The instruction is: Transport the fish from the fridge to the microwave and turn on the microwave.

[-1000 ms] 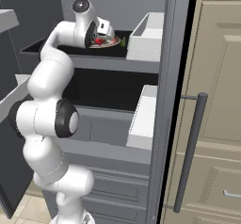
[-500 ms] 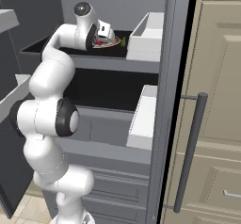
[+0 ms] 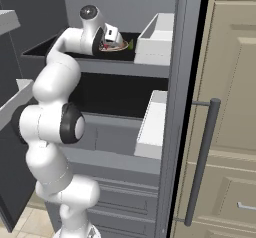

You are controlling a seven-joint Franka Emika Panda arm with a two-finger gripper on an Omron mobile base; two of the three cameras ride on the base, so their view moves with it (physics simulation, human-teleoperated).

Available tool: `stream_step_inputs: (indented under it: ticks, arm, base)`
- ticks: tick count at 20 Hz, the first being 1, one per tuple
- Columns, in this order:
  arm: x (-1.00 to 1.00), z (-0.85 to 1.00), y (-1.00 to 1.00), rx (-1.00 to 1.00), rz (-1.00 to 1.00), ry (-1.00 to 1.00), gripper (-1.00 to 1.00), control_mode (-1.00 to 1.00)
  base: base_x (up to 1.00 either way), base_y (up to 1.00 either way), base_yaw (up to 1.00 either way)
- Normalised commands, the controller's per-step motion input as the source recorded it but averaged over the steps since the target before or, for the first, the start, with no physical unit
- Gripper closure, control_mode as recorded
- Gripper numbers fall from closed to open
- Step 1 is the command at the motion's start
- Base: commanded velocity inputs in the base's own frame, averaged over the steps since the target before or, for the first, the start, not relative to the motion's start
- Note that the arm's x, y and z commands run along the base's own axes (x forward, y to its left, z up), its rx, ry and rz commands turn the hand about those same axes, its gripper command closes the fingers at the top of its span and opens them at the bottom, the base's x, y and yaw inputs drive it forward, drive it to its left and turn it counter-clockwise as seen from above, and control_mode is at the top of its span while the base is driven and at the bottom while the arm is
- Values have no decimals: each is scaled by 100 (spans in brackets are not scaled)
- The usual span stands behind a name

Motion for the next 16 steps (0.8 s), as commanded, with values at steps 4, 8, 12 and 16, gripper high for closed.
stream_step_inputs:
  ticks: [4, 8, 12, 16]
  arm:
    - [16, -11, 0, 0, 0, 0, 100, -100]
    - [14, -13, 0, 0, 0, 0, 100, -100]
    - [2, -15, 0, 1, 0, 0, 100, -100]
    - [0, -13, 0, 2, 0, 0, 100, -100]
  base:
    - [0, 0, 0]
    - [0, 0, 0]
    - [0, 0, 0]
    - [0, 0, 0]
